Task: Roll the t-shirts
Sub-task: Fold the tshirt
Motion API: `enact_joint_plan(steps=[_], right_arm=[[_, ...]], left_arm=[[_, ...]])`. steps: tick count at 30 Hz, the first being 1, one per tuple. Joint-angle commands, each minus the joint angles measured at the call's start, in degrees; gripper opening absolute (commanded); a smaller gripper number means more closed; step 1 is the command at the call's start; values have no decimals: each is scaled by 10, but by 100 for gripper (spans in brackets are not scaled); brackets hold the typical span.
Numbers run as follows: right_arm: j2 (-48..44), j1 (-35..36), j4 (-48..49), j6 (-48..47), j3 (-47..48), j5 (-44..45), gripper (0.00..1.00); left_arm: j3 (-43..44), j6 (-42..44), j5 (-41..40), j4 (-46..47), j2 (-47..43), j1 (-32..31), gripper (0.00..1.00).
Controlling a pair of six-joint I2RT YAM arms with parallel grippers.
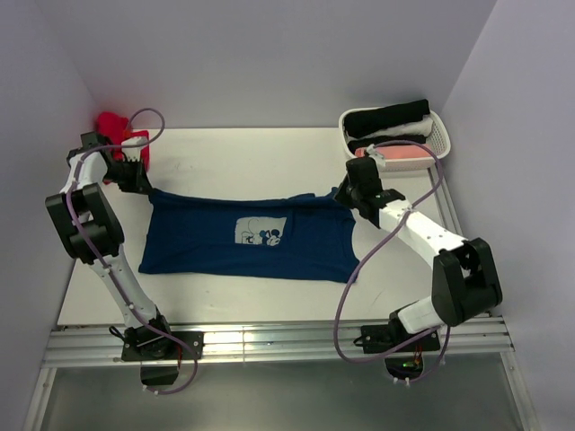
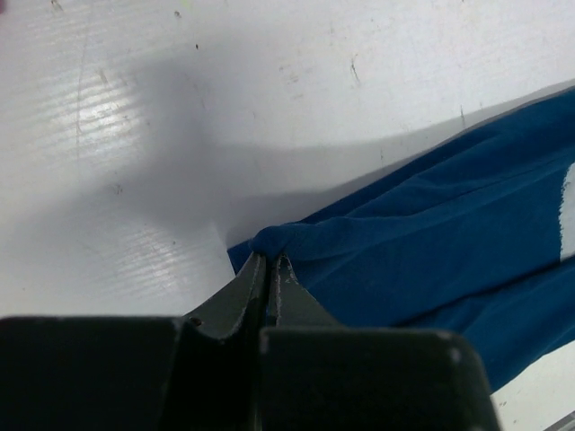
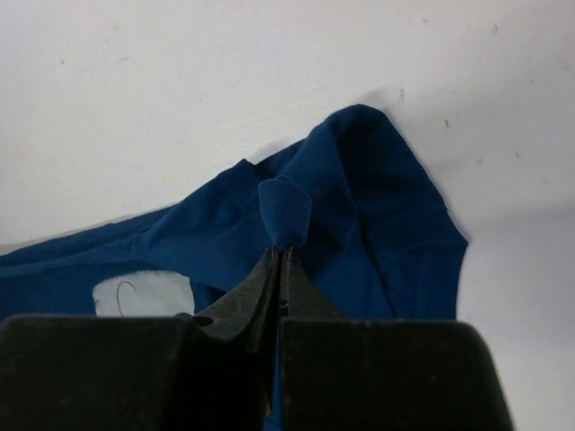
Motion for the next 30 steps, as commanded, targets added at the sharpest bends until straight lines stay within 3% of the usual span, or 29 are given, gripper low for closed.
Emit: enact_joint_plan(steps=[1,19,30], right_arm=[[-50,6,2,15,-22,24,0],[-124,33,-37,30,-53,54,0],[-155,50,-57,65,-109,55,0]], left_arm=[[1,25,11,-13,-39,8,0],[13,46,7,-41,-59,13,0],[-41,92,-33,-61,-79,14,0]])
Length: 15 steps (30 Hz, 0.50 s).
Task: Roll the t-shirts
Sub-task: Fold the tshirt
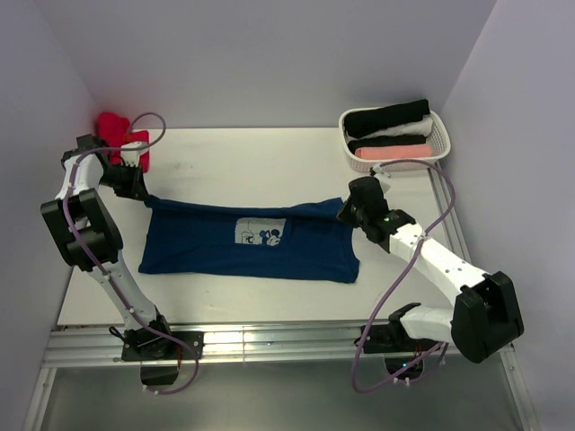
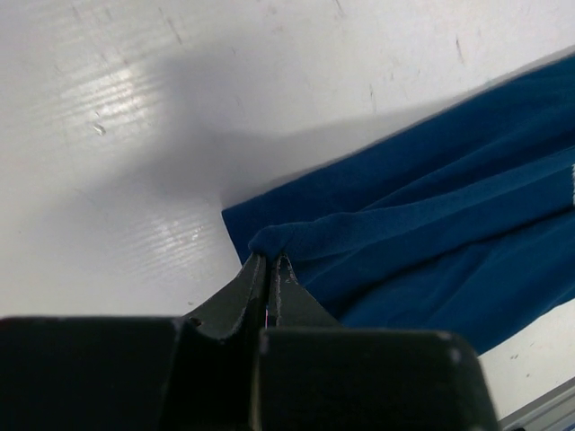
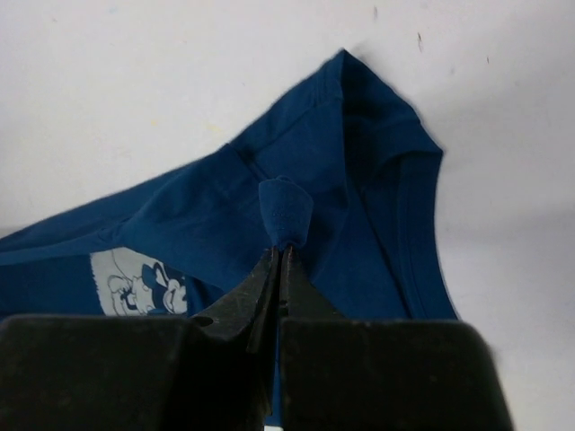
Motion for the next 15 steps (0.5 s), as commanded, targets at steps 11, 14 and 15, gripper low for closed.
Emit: enact_joint_plan(steps=[11,14,15], right_arm=[[-16,8,-21,51,-69,13,0],[-6,8,-9,60,-85,1,0],[-3,8,-8,66,-89,-1,0]], left_arm=[[-86,50,-39,7,-47,5,0],[-103,53,-48,14,-47,5,0],[-106,53,-49,15,-47,4,0]])
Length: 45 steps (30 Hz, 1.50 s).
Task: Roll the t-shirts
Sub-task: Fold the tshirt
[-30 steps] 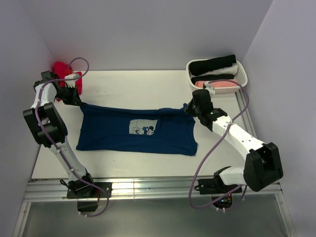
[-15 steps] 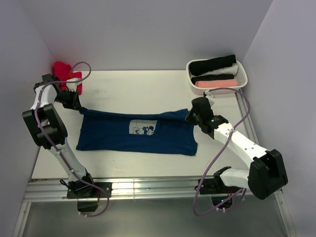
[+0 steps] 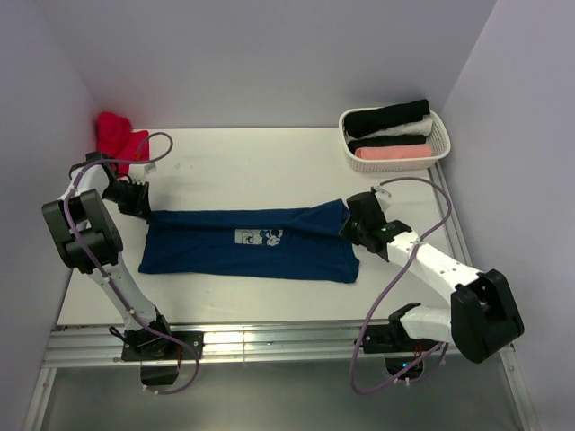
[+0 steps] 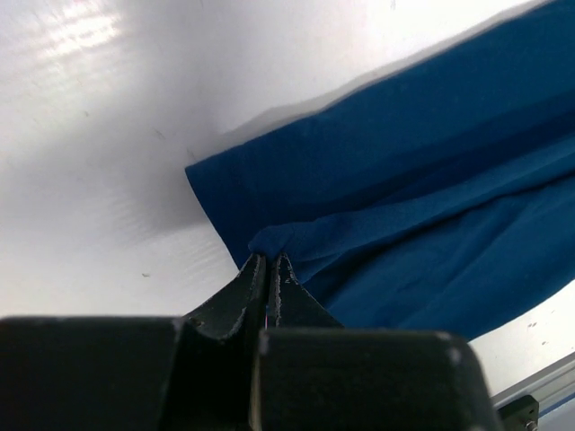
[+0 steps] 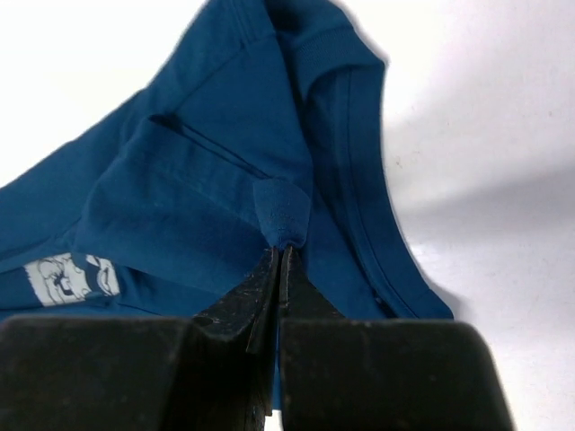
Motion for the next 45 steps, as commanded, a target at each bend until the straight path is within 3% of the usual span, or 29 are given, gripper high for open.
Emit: enact_joint_plan(steps=[1,9,13,17,18,21,24,33,45], right_arm=[[5,5,11,19,-15,2,0],[51,14,16,27,-20,-3,0],[60,16,21,26,-22,-8,1],[62,21,20,22,-21,-10,17],[62,21,19,21,-21,-12,26],[56,21,13,15,-18,-13,40],[43,22,0,12,-14,-9,45],[25,22,-29,-9,62,-2,46],[242,28,8,-25,222,-46,51]], left_arm=[[-16,21,-11,12,-32,4,0],[-33,20,-20,24,-35,5,1],[-39,11,-32,41,-41,6,13],[-32,9,-26,41,-43,10,27],[-31,7,-25,41,-46,12,34],[-26,10,-21,37,-51,14,46],[-17,10,-18,34,-56,21,52],[57,13,-6,-4,-53,47,51],[73,7,7,-15,-62,48,51]])
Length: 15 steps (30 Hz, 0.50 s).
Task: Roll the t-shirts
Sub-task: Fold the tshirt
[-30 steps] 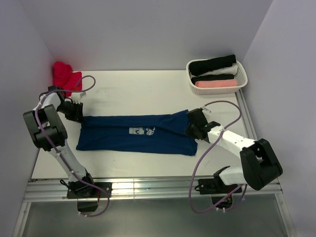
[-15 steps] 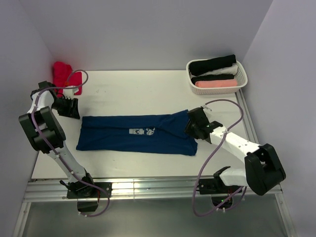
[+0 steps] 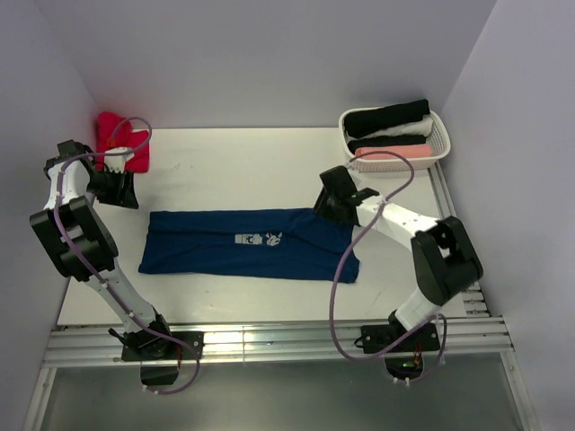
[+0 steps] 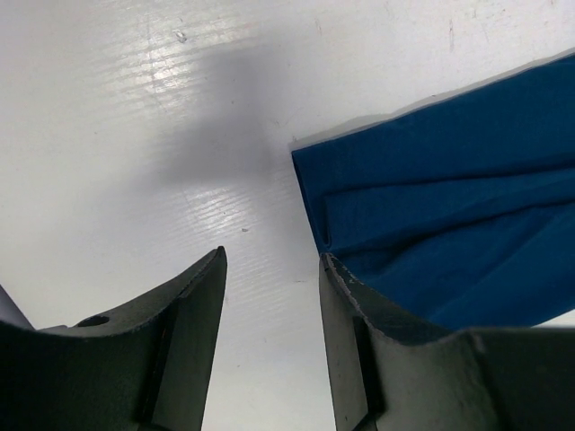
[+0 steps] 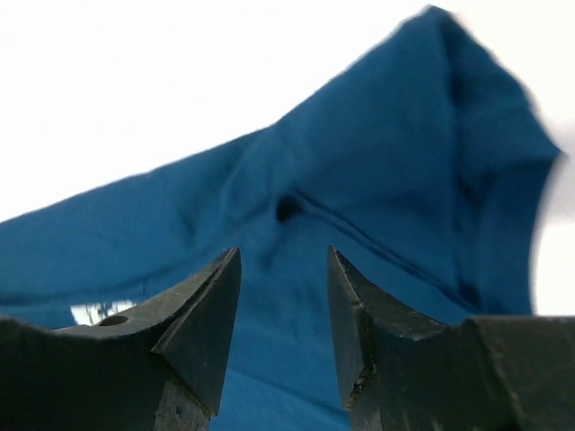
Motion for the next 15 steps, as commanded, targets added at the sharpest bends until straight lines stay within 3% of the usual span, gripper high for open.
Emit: enact_joint_plan(steps=[1,7,15], right_arm=[[51,5,13,-10,56,-15,51],[104,6,10,-7,84,-22,49],[94,20,3,-6,72,-20,13]], left_arm=[[21,5,23,-11,-29,0,51],[25,4,29,-14,-27,-1,50],[27,4,34,-17,-21,-1,48]])
